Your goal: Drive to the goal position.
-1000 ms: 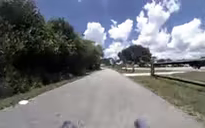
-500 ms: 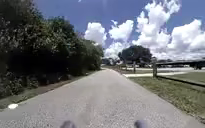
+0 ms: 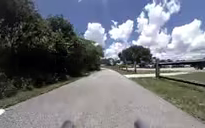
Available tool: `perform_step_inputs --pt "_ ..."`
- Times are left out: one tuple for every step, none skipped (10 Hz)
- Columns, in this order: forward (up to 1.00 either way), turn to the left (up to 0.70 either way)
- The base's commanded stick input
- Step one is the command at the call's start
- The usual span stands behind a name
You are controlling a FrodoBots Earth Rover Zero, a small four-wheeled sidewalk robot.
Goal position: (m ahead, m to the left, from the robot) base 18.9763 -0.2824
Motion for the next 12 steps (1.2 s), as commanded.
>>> perform_step_inputs --pt "0.50 0.00" --pt "0.50 0.00" --pt "0.50 0.00" --pt "0.50 0.00" --pt "0.50 0.00" --pt "0.50 0.00" --pt "0.50 0.00" --pt "0.50 0.00" --pt "0.50 0.00" --pt "0.50 0.00" --pt "0.50 0.00" --pt "0.50 0.00"
